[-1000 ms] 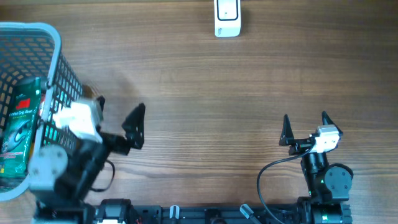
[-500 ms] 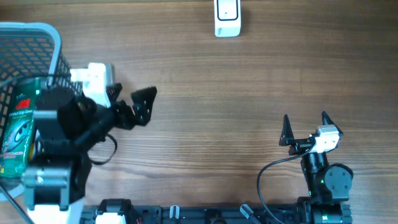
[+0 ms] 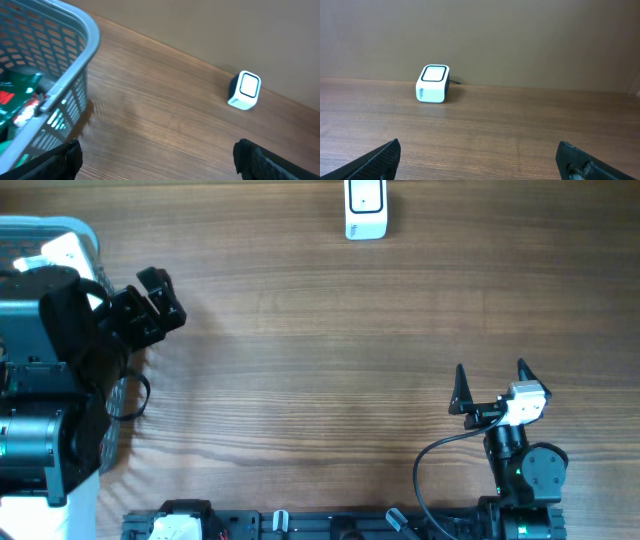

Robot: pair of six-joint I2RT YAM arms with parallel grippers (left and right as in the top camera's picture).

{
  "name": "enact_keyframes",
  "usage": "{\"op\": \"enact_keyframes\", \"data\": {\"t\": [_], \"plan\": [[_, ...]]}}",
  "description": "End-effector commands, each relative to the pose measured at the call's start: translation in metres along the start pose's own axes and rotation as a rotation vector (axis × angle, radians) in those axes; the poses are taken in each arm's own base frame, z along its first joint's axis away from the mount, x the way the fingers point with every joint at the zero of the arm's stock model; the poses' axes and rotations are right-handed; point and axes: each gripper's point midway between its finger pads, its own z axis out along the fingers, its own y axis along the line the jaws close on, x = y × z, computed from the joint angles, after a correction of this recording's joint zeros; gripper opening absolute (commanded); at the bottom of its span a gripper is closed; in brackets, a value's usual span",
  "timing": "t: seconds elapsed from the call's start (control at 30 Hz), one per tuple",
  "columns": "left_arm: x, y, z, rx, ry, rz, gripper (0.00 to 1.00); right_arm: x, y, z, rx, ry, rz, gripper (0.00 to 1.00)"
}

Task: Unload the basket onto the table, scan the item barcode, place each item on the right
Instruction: 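Reach into the basket and grasp the green-capped jar with the left gripper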

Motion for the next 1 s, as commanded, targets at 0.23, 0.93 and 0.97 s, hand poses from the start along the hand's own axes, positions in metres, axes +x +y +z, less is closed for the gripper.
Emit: {"op": "enact_keyframes", "data": {"t": [0.23,0.93,0.97], "plan": [[-0.039,0.079,-0.006,-0.346,-0.178,-0.203,1.0,-0.001,-0.002,0.0,0.012,-0.006,-0.018,1.0],[0.079,0.262,0.106,-0.828,0.413,-0.832,1.0,-0.001,-0.002,0.0,0.012,-0.006,-0.019,1.0],[0.085,0.265,0.114,-0.834,0.442,-0.848,1.0,-0.001,-0.002,0.0,0.012,-0.006,-0.018,1.0]]}}
